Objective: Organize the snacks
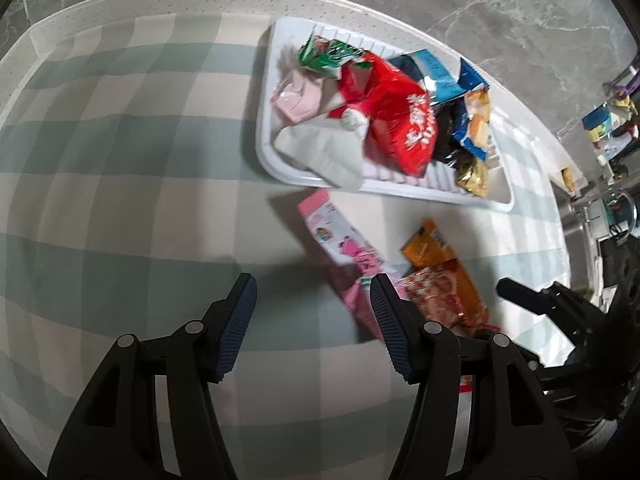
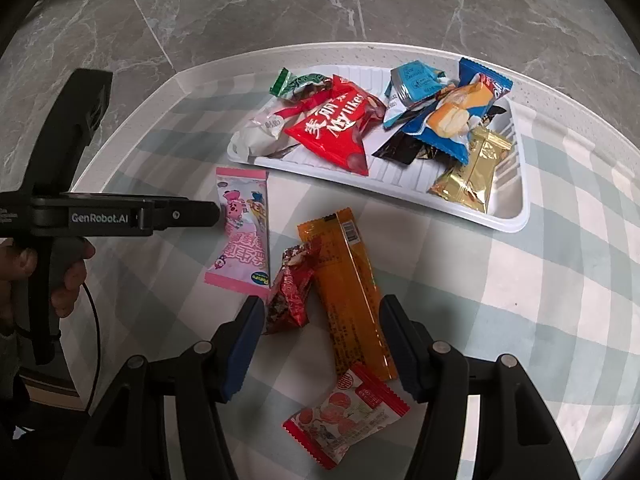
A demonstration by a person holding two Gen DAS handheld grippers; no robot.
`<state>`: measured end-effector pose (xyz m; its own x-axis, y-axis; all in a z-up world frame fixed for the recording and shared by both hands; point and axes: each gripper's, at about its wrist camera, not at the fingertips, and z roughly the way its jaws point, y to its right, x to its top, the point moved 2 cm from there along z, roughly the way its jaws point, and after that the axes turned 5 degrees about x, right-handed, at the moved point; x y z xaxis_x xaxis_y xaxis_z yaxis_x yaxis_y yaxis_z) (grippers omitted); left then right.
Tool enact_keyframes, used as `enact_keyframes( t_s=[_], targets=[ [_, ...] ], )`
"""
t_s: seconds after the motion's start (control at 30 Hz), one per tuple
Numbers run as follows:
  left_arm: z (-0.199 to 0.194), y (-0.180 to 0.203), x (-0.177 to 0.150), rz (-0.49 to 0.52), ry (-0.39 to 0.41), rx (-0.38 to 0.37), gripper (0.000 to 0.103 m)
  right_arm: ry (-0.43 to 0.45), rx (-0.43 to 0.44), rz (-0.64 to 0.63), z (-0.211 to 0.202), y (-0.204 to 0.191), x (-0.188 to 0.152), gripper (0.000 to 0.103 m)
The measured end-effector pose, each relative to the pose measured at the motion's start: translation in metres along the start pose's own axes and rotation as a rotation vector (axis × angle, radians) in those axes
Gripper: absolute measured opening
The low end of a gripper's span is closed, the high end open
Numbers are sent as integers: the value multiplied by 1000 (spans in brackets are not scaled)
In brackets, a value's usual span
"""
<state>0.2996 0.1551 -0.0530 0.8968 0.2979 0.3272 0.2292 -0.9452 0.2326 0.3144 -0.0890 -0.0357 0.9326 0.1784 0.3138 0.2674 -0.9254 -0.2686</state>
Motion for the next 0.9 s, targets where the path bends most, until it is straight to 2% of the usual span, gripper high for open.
enact_keyframes(
  t_s=[0.37,0.9],
  targets=[
    [29,28,8,-26,-41,1,57,-5,-6,-1,-2,1,-3,63],
    [41,42,17,-29,-24,54,61,-20,-38,-44,3,4,1,63]
  ],
)
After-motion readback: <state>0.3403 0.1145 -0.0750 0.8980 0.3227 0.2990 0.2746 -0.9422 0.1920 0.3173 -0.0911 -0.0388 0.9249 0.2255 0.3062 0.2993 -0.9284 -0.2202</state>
